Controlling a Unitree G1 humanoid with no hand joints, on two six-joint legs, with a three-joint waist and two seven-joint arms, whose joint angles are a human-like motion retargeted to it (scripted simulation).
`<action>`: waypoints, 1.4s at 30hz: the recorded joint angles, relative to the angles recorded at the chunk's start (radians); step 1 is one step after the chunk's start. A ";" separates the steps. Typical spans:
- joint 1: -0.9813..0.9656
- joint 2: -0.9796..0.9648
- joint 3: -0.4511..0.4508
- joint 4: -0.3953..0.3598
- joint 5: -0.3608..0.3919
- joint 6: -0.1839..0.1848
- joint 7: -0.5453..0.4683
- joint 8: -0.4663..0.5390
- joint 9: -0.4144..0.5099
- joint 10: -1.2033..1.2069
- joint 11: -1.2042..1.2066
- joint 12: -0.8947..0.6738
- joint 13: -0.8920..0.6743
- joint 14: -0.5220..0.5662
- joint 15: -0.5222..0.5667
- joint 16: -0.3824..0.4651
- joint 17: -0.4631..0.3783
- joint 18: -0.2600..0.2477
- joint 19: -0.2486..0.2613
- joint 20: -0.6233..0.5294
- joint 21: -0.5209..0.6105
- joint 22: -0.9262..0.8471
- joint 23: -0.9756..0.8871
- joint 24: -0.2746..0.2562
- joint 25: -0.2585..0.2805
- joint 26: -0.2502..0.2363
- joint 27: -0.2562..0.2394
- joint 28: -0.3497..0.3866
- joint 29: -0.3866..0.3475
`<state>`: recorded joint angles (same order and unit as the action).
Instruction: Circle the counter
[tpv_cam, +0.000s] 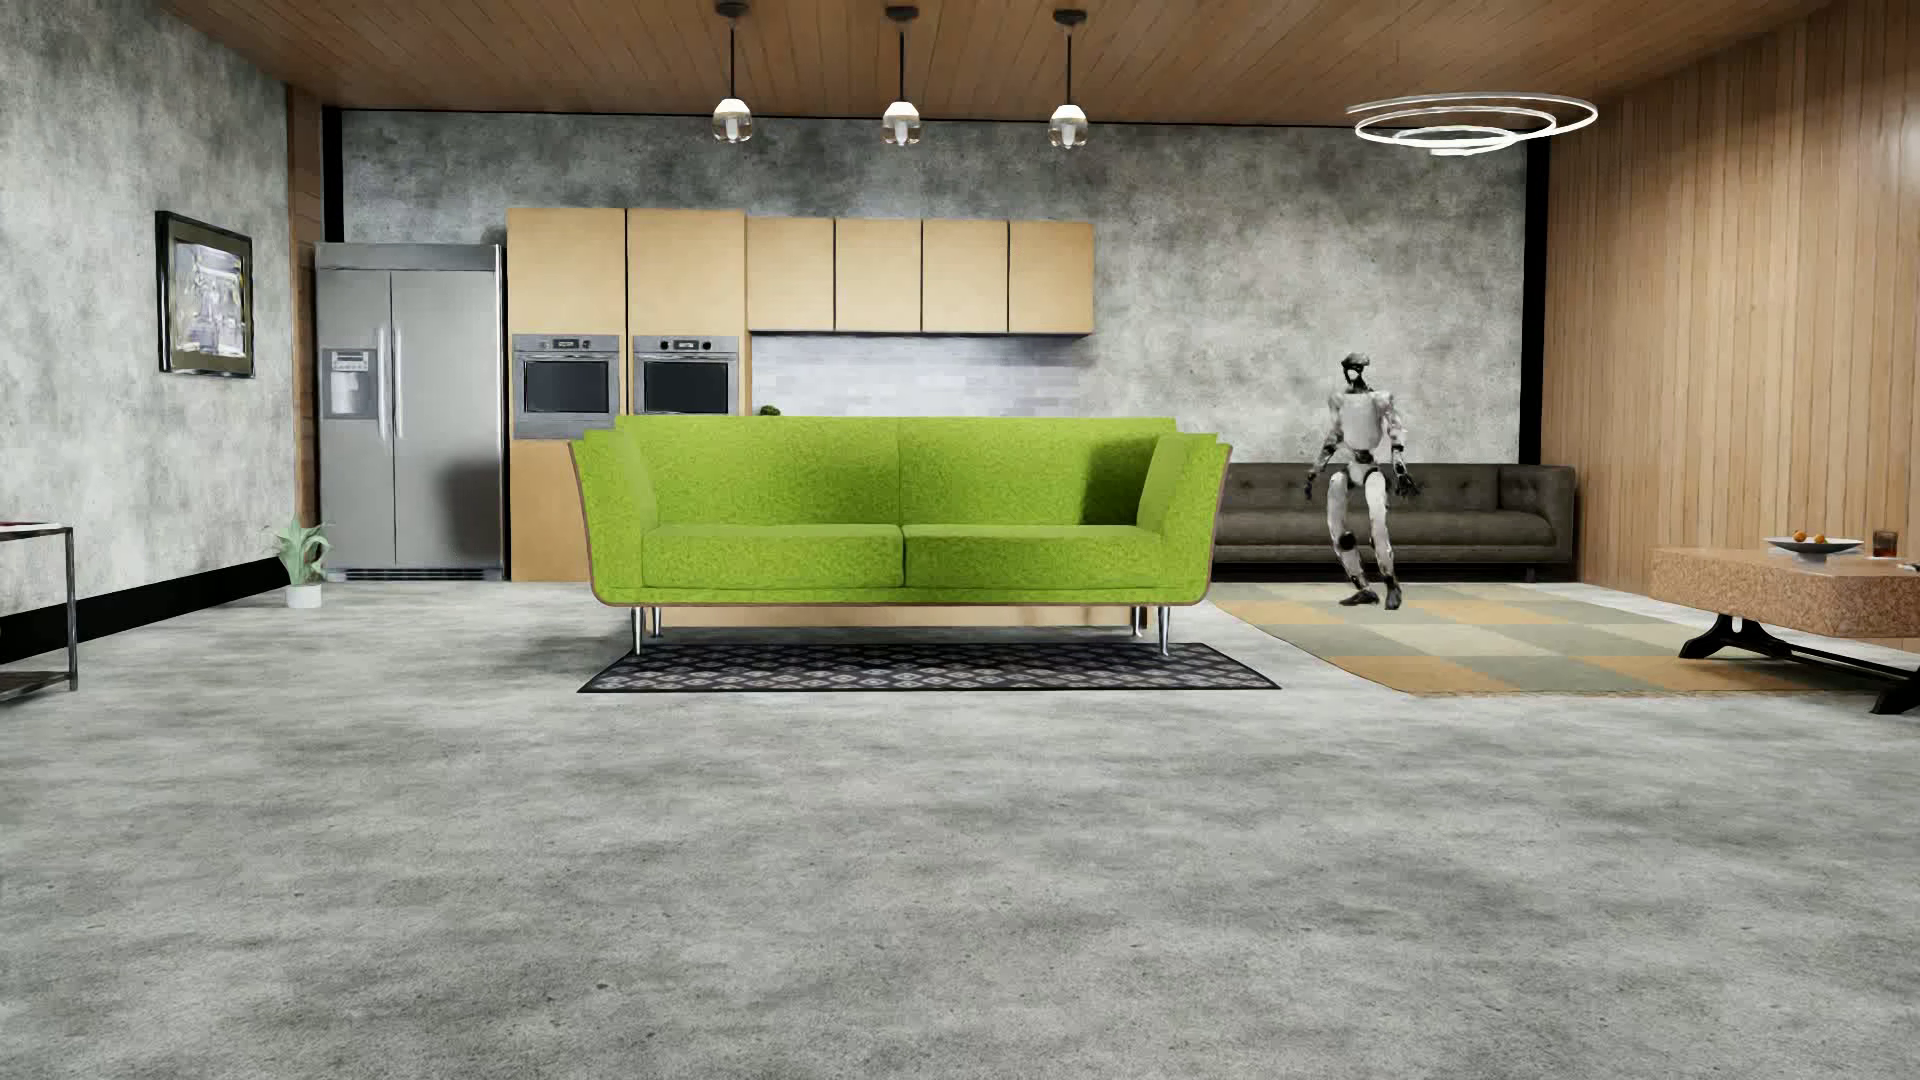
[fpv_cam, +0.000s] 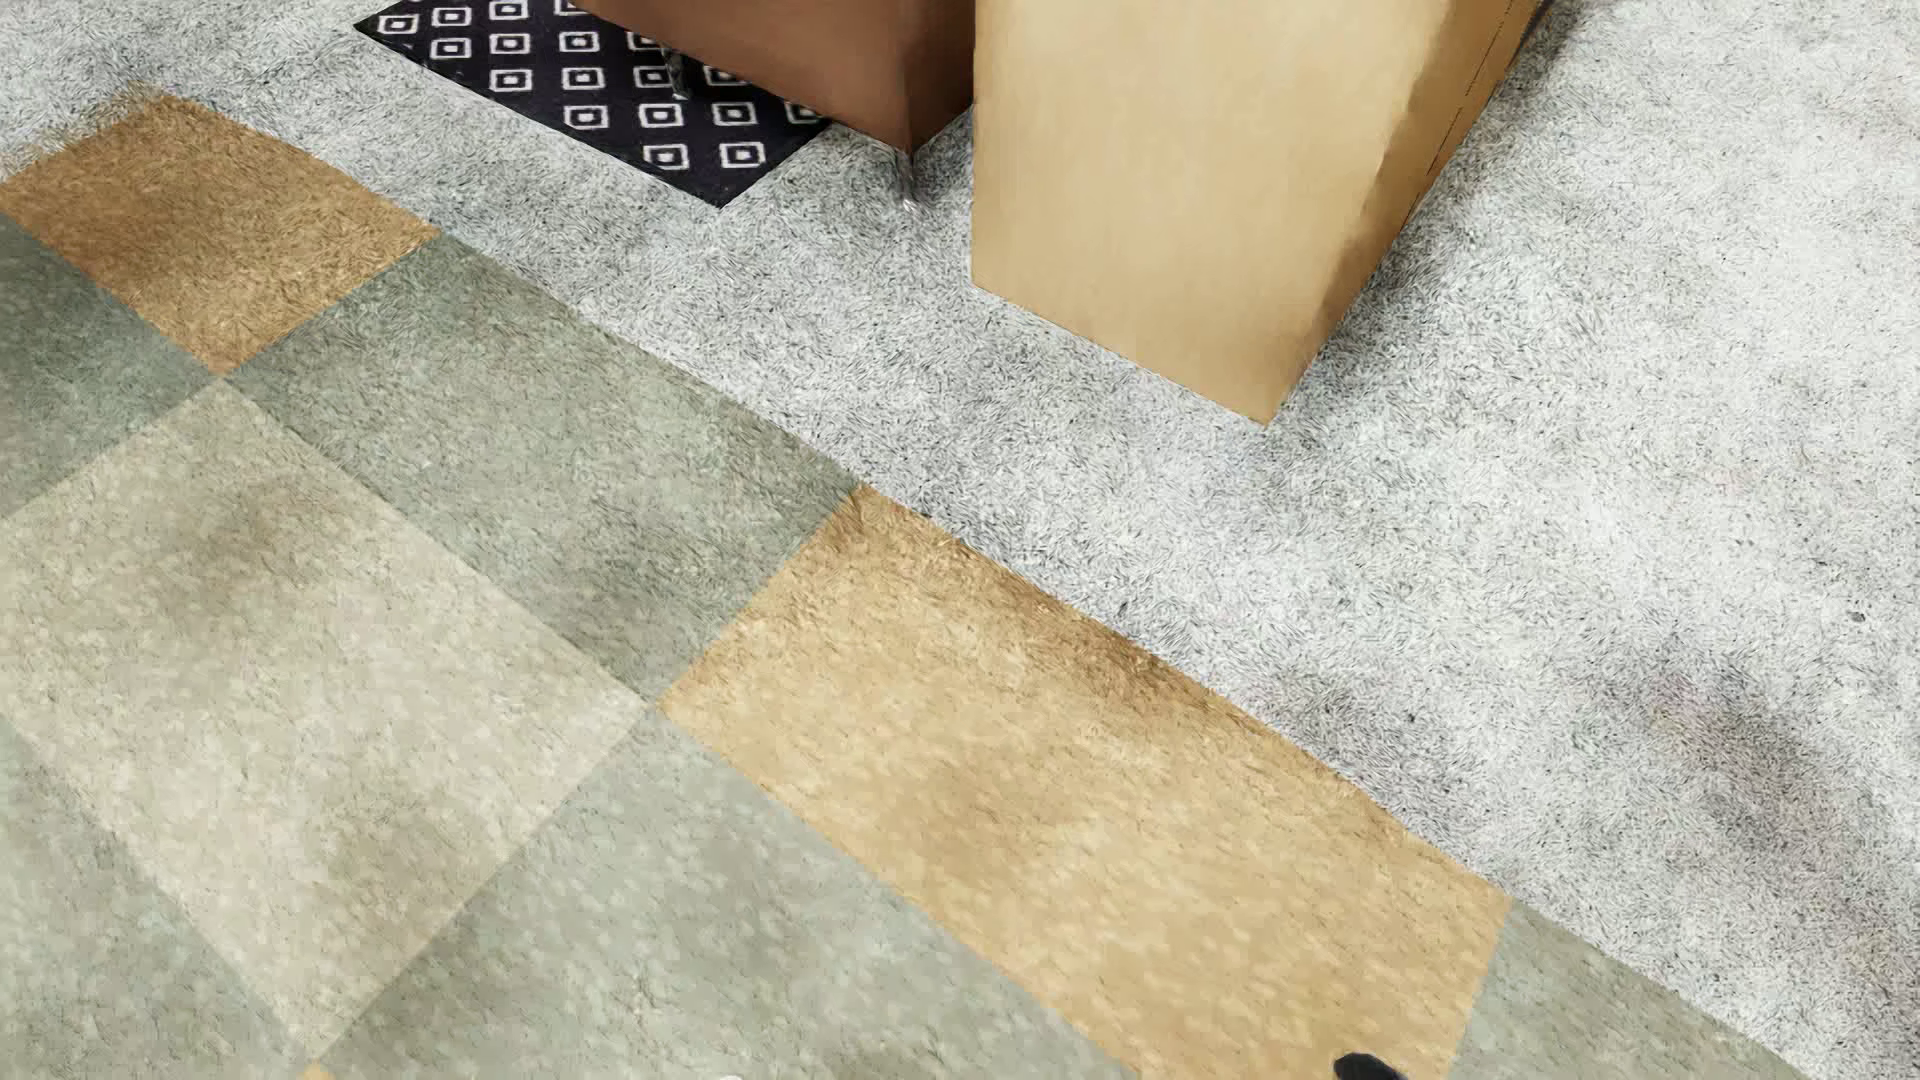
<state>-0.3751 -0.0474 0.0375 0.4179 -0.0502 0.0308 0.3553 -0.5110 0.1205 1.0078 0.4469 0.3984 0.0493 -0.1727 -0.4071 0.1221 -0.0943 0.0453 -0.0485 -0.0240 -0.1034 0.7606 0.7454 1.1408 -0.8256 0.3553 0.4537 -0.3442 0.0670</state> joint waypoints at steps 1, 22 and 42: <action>-0.109 0.026 0.016 -0.052 0.022 -0.003 -0.094 0.070 0.004 0.001 -0.042 0.025 -0.003 0.006 0.003 0.020 -0.046 -0.029 0.015 -0.008 0.026 0.029 -0.008 0.073 -0.012 -0.099 -0.057 -0.041 0.027; 0.571 -0.540 -0.101 -0.392 -0.116 -0.121 -0.121 0.275 0.035 -0.734 -0.125 -0.829 0.350 -0.157 0.406 0.130 0.157 -0.187 0.033 -0.006 -0.205 -0.299 -0.076 -0.006 -0.038 -0.155 -0.070 0.290 -0.024; -0.208 0.144 0.045 -0.351 0.218 0.003 -0.185 0.371 0.068 -0.809 -0.117 0.100 0.017 0.238 0.010 -0.149 0.001 -0.150 -0.122 -0.014 0.234 0.019 -0.370 0.131 0.056 -0.131 -0.250 0.154 -0.018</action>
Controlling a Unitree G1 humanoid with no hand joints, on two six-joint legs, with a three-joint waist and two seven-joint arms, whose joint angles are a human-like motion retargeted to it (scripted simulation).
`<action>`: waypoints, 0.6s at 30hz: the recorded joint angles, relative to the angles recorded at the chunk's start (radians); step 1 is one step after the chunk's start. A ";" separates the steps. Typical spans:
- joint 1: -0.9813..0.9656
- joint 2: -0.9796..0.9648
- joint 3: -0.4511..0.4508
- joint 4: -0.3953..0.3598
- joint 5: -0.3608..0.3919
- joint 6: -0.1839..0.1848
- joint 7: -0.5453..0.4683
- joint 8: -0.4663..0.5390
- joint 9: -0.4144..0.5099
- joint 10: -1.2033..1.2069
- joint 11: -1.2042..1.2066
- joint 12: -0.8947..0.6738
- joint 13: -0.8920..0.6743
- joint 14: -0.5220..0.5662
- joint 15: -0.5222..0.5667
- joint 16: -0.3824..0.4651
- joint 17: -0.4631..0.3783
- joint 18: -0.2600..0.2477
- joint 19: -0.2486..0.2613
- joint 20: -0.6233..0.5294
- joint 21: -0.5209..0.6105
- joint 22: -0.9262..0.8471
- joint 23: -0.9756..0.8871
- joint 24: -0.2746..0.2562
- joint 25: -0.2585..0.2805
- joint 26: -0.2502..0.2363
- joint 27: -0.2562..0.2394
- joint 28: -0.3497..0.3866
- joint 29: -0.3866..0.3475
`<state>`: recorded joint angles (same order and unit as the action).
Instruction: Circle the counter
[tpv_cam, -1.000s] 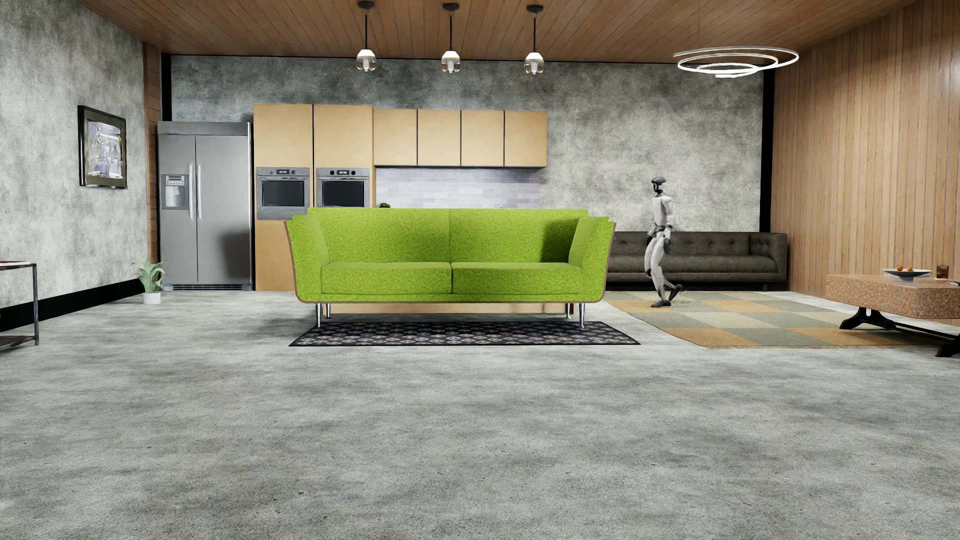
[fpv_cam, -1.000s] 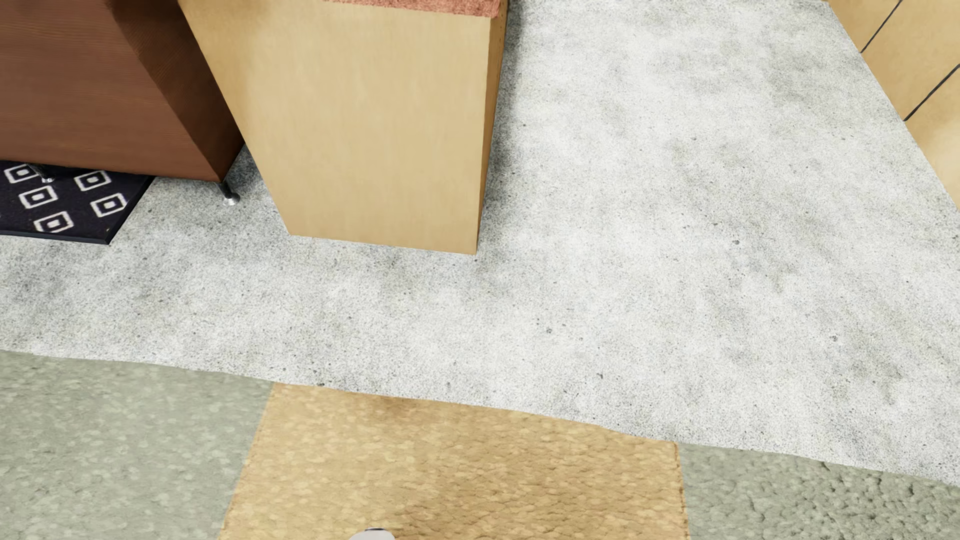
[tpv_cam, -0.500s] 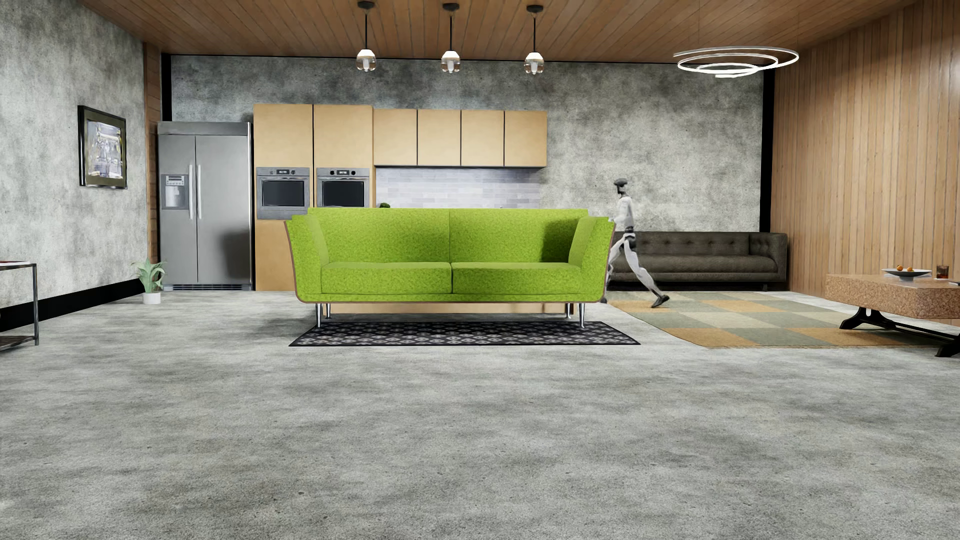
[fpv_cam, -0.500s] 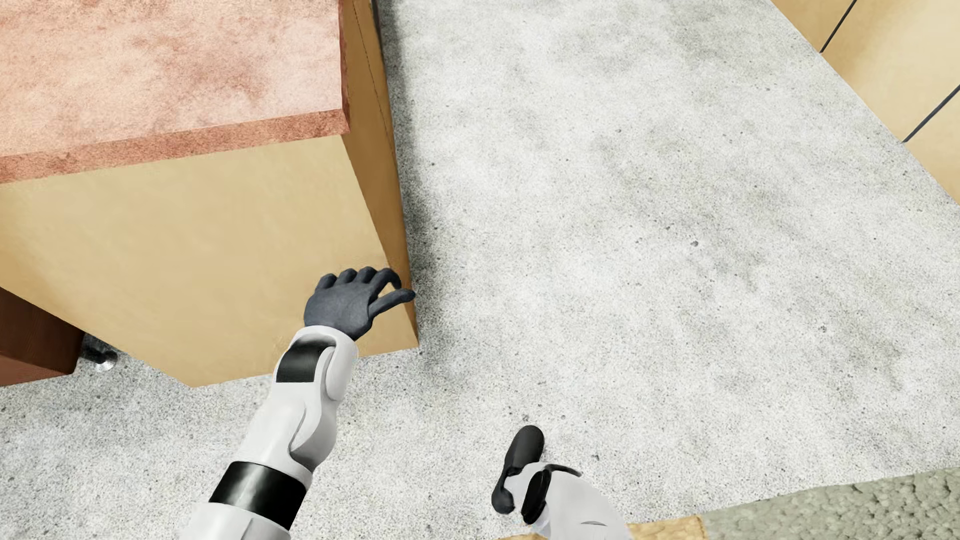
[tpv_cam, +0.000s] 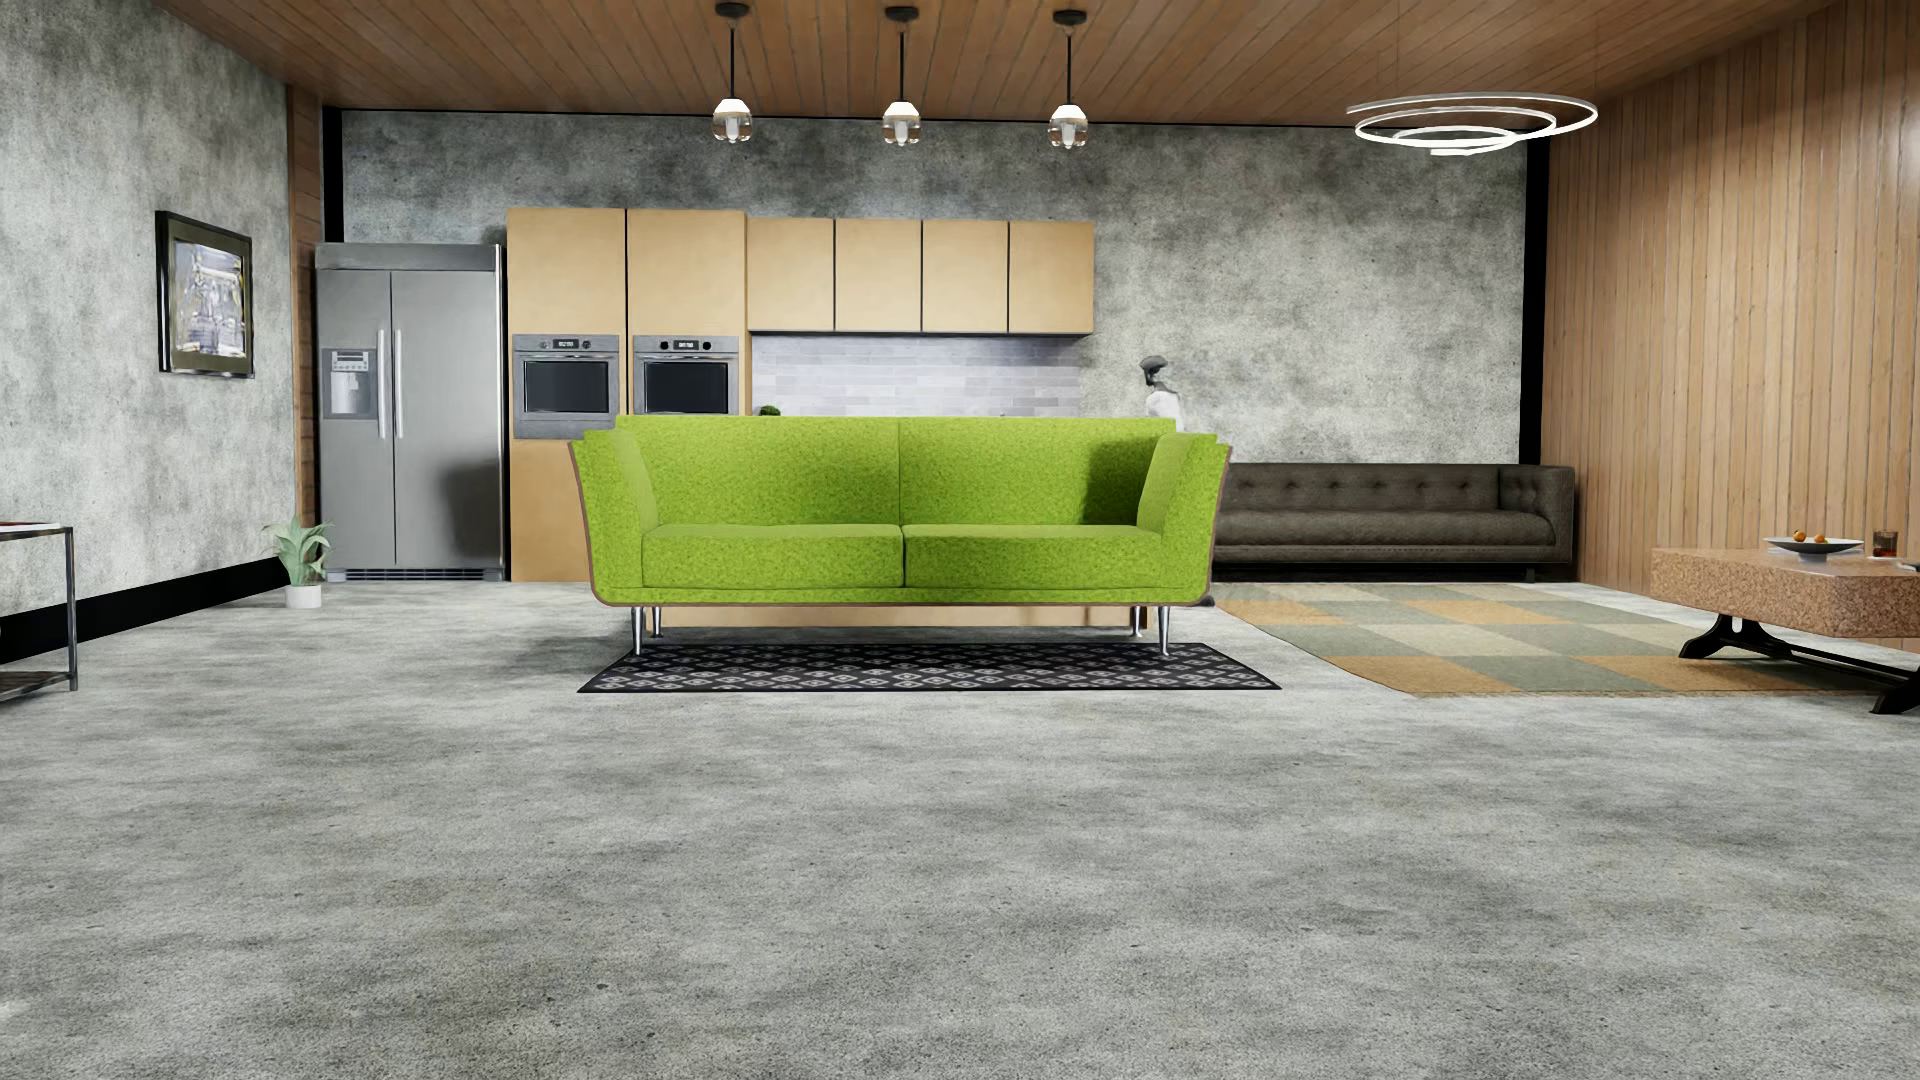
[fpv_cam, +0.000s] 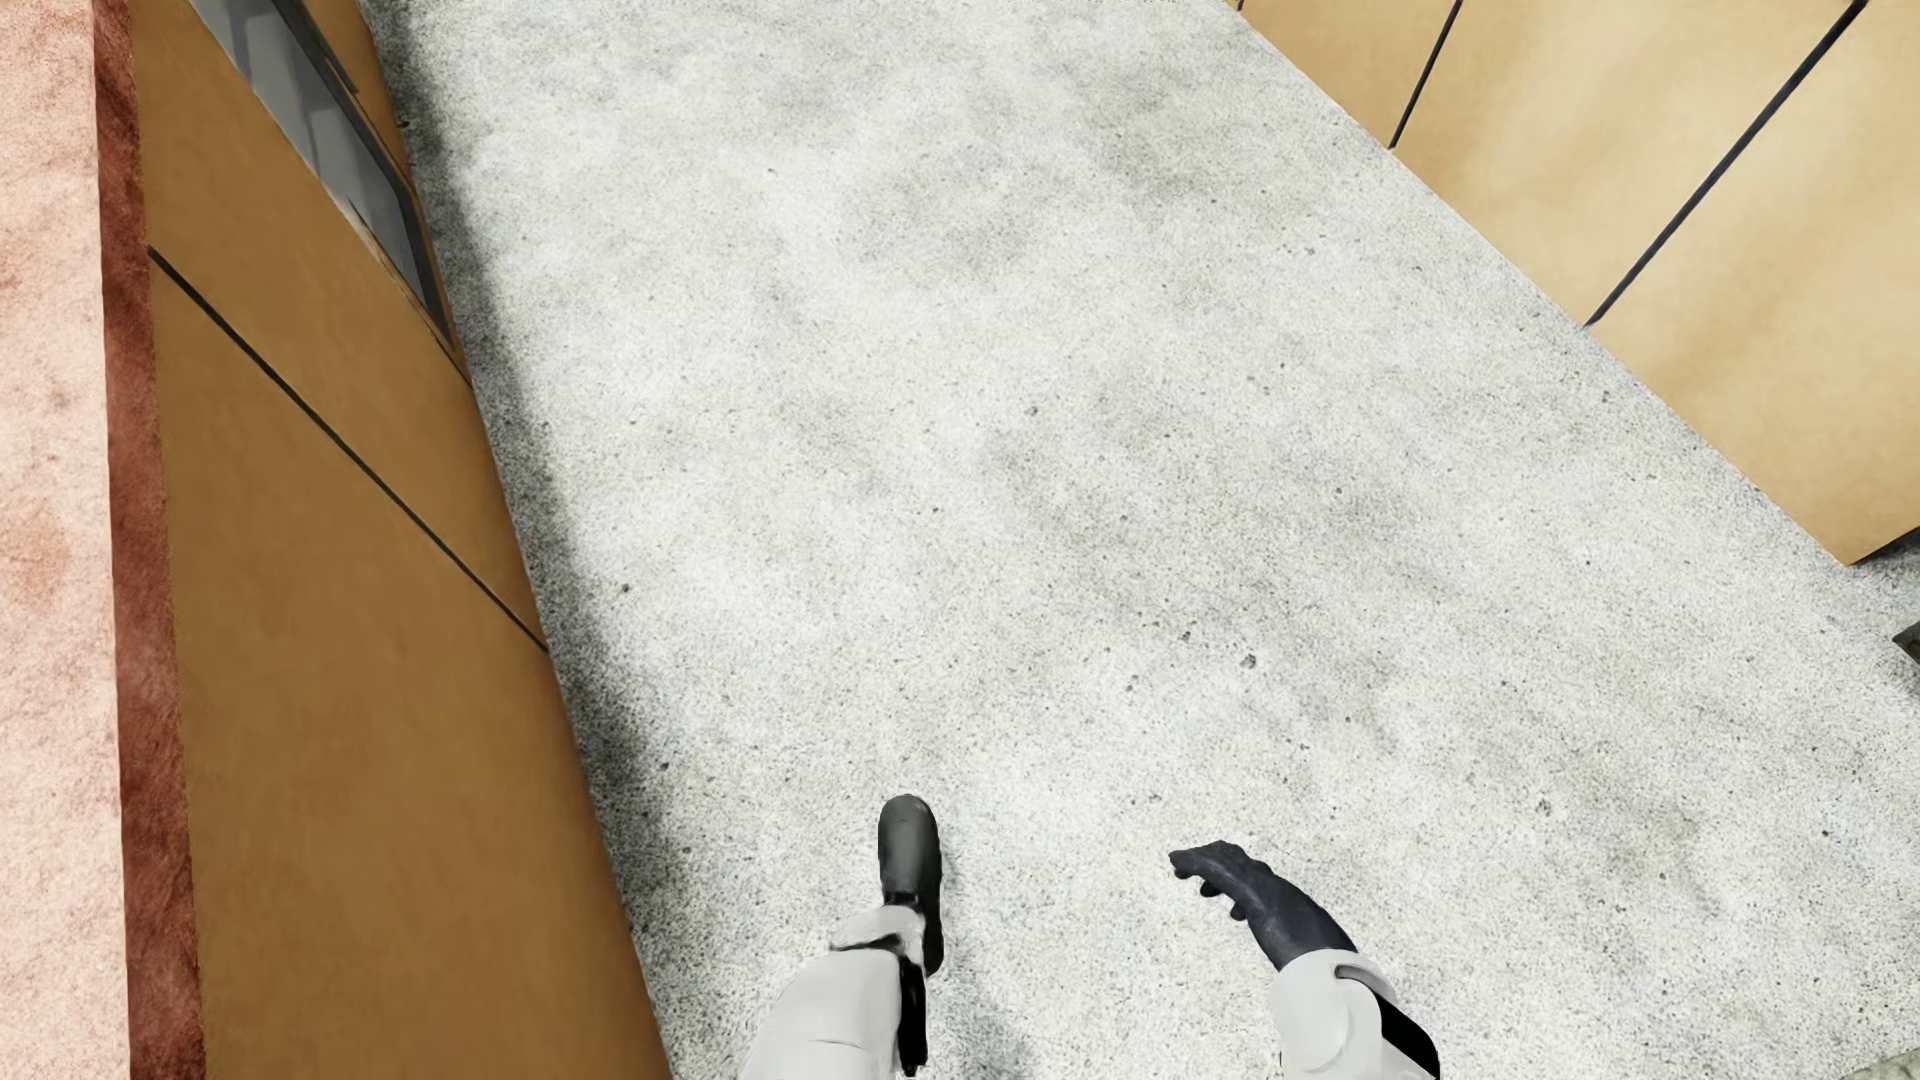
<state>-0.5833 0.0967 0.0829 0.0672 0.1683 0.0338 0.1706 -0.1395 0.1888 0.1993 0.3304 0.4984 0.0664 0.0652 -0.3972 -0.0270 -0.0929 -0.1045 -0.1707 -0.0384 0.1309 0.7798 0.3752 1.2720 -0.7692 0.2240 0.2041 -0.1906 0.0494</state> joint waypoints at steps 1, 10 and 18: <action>-0.012 0.067 0.004 -0.060 0.002 -0.002 -0.108 0.010 -0.002 -0.115 -0.030 0.013 -0.006 -0.058 -0.004 0.007 -0.002 -0.136 0.009 -0.022 0.012 0.007 0.034 0.019 0.000 -0.011 0.027 -0.042 -0.001; 0.160 -0.172 0.029 -0.132 -0.233 -0.094 0.081 0.073 0.012 0.427 0.994 -0.156 0.164 -0.190 0.414 -0.089 -0.014 0.253 0.141 0.214 0.021 -0.119 0.369 -0.184 -0.107 0.138 0.169 0.168 0.064; 0.701 -0.684 -0.127 -0.271 -0.370 -0.105 -0.124 0.017 -0.014 0.136 0.296 -0.766 0.369 -0.369 0.385 0.093 0.032 0.212 0.125 -0.116 -0.185 -0.174 0.140 0.011 -0.045 -0.093 0.059 0.142 -0.013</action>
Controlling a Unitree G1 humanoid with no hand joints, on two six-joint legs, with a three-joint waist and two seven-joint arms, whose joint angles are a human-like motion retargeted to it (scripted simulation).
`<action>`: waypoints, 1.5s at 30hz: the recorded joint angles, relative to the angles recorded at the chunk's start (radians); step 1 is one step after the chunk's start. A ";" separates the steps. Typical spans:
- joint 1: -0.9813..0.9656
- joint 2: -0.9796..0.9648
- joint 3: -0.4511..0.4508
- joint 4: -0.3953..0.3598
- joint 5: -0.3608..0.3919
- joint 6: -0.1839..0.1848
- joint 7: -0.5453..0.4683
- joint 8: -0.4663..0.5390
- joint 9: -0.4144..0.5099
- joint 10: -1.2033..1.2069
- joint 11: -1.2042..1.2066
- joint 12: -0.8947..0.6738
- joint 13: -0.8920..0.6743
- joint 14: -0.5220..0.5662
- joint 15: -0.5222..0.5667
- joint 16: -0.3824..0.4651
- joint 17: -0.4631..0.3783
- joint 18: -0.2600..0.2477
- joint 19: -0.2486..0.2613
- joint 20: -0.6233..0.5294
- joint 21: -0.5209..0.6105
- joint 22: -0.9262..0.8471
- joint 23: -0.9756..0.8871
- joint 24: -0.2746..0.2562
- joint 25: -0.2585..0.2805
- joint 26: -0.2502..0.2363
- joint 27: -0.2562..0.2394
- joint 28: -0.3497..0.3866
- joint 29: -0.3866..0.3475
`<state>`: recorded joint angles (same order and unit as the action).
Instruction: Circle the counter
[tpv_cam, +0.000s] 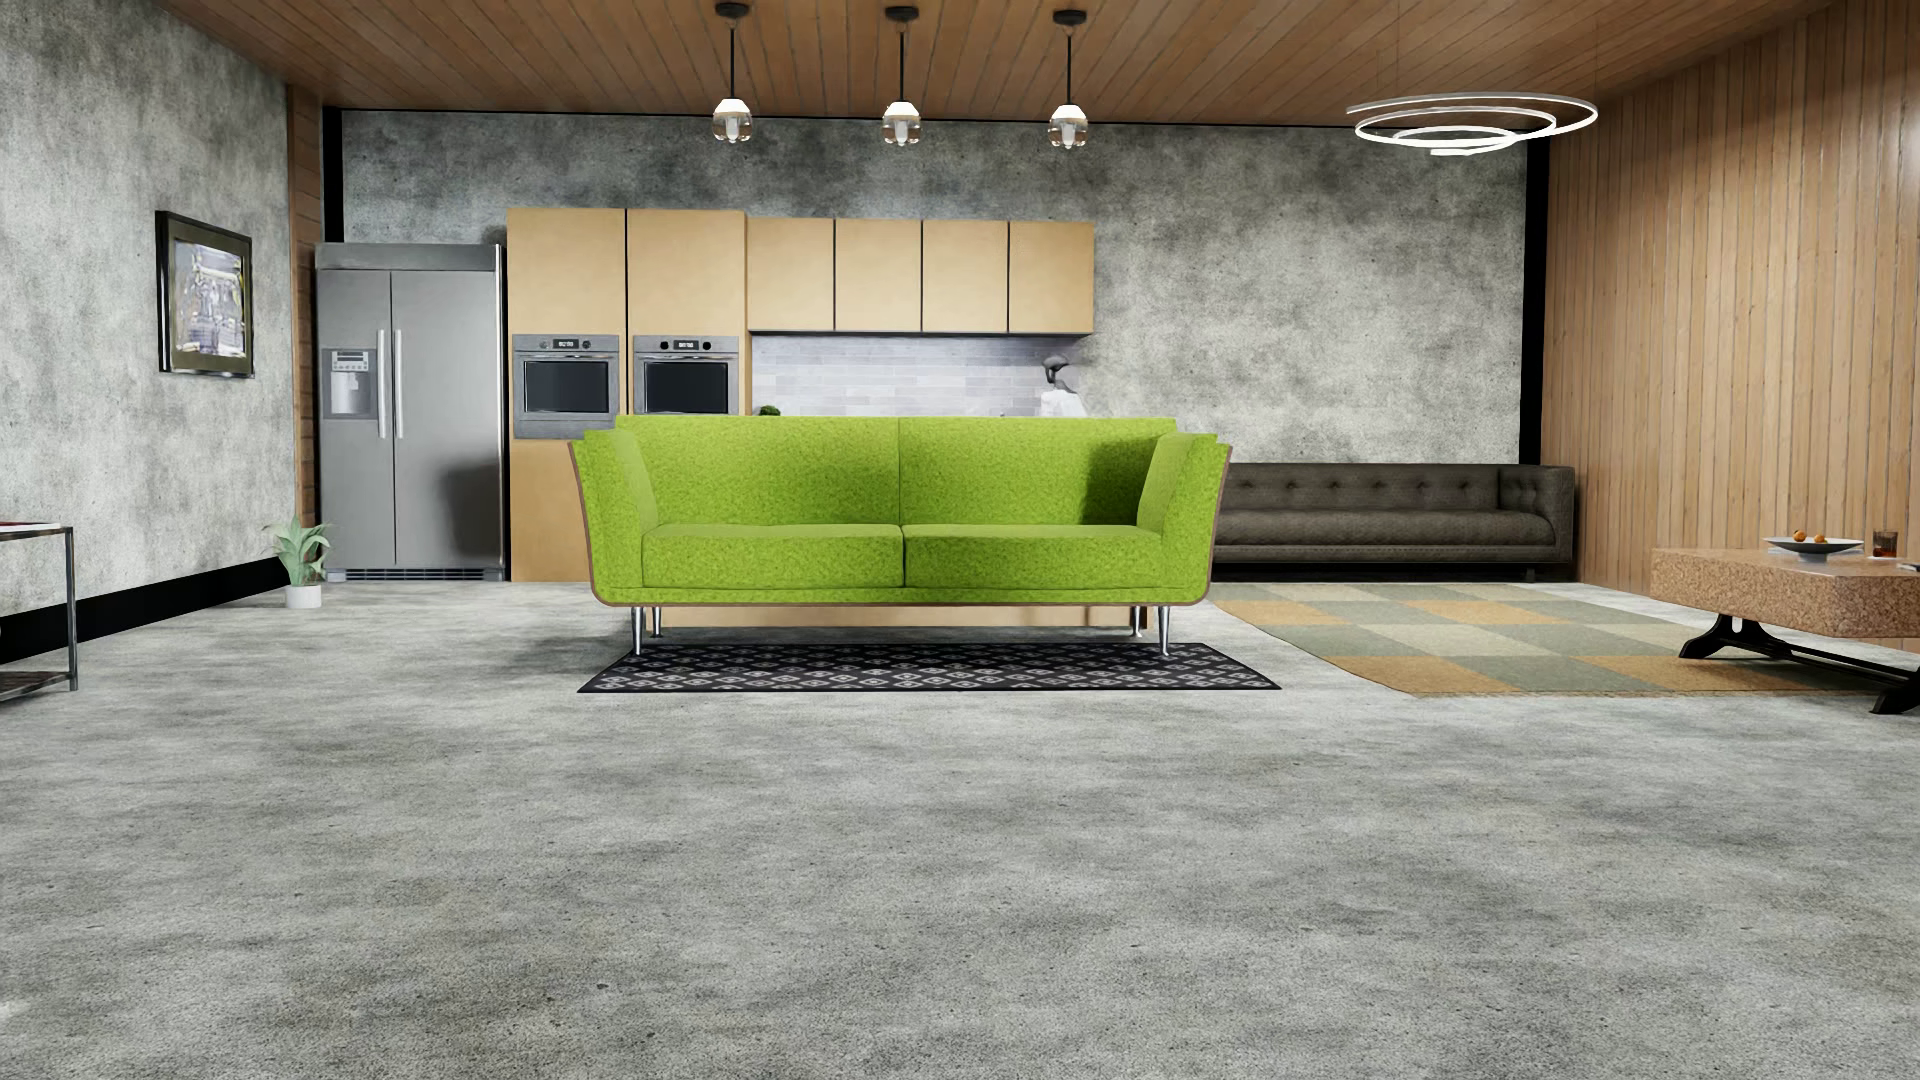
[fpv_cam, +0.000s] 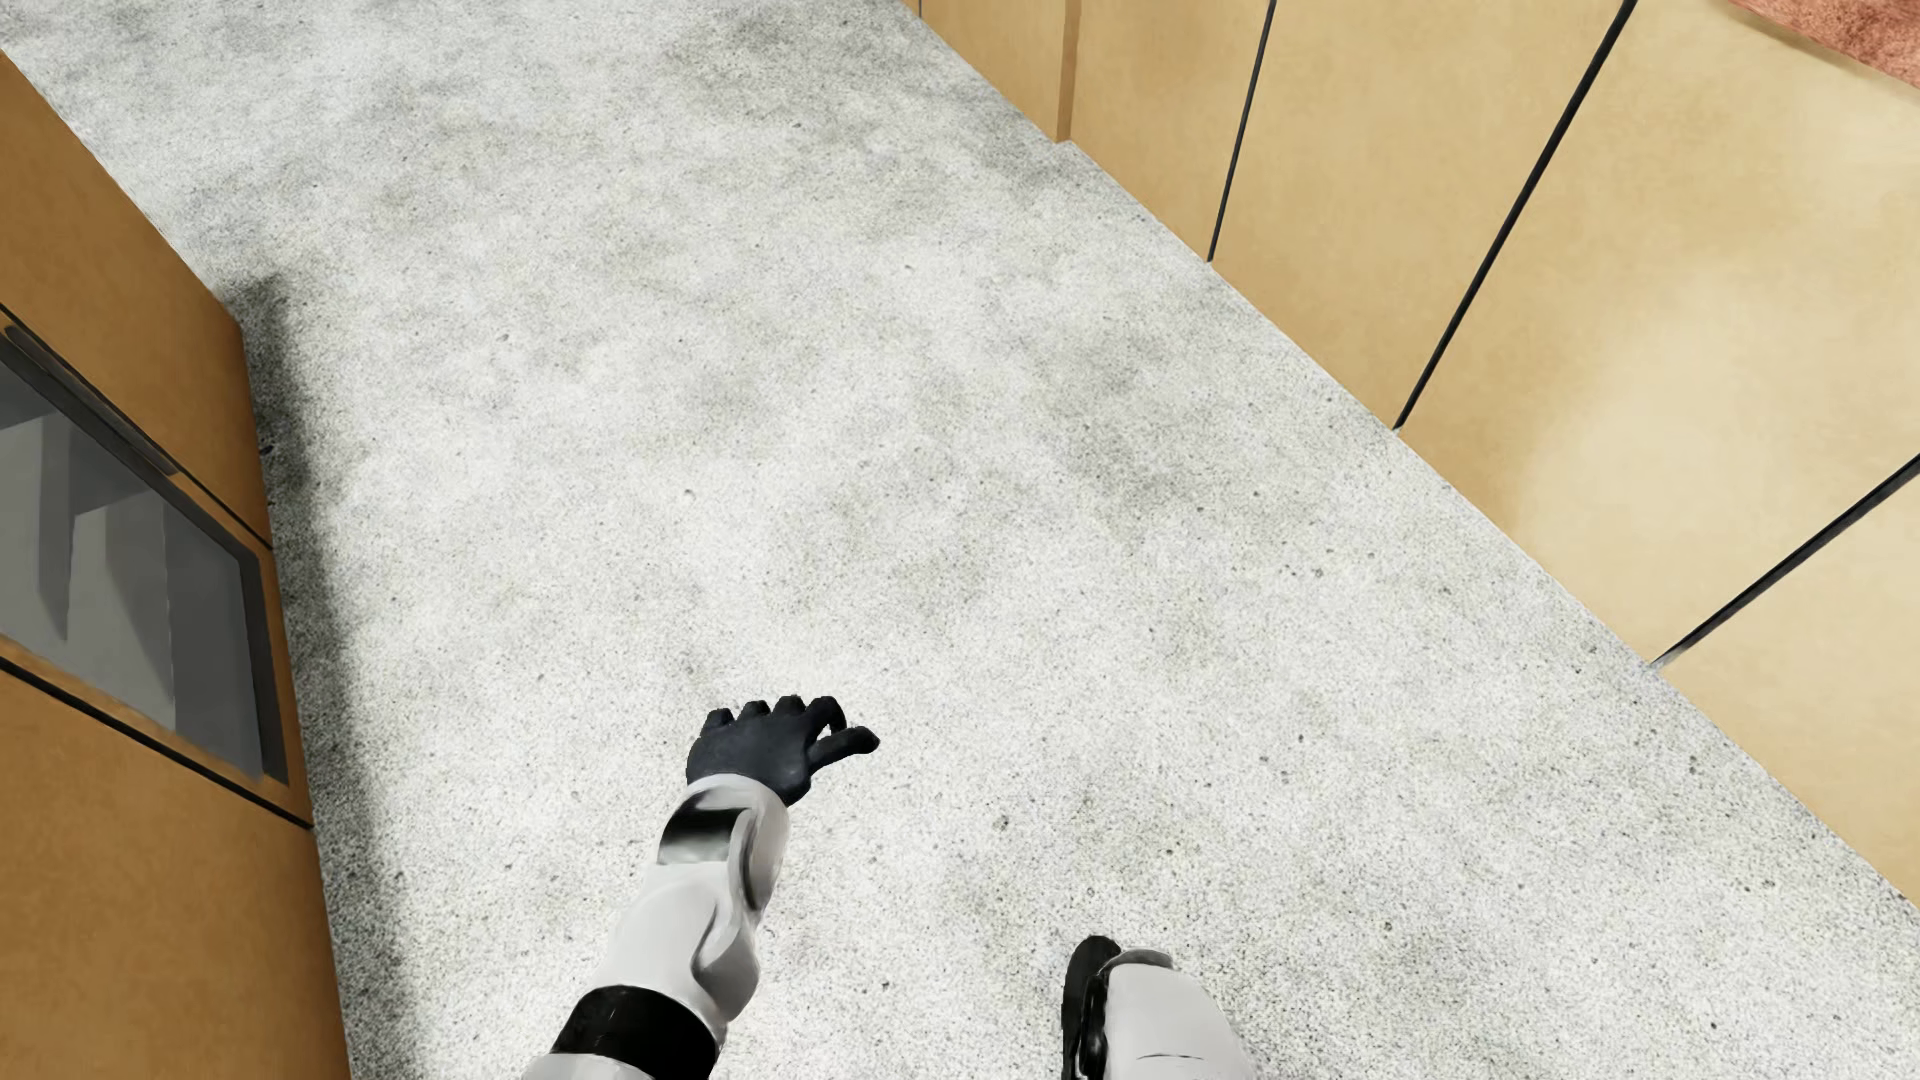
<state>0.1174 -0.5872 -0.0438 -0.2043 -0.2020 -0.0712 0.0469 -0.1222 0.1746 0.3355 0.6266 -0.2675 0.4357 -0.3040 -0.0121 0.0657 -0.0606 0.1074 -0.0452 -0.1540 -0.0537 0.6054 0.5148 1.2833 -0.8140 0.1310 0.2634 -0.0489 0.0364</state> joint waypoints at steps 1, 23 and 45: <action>0.054 0.016 -0.001 0.000 0.045 0.000 -0.017 0.041 -0.004 -0.039 -0.286 -0.035 0.000 -0.011 0.007 0.023 0.009 -0.009 0.029 -0.018 -0.006 -0.083 0.002 -0.055 -0.004 -0.011 0.006 0.002 0.009; -0.641 0.893 0.127 0.324 0.337 0.135 0.274 -0.016 -0.015 -0.176 -0.315 0.800 -0.416 0.300 -0.361 0.041 -0.044 -0.248 0.001 0.034 0.114 0.259 0.049 0.015 -0.018 0.207 -0.036 -0.195 0.072; 0.241 0.139 0.020 0.036 0.102 0.001 -0.064 0.087 -0.006 0.163 -0.192 0.115 -0.052 0.094 0.136 0.011 0.043 0.022 0.074 -0.016 -0.061 -0.192 0.103 -0.126 -0.090 -0.080 0.049 0.098 0.164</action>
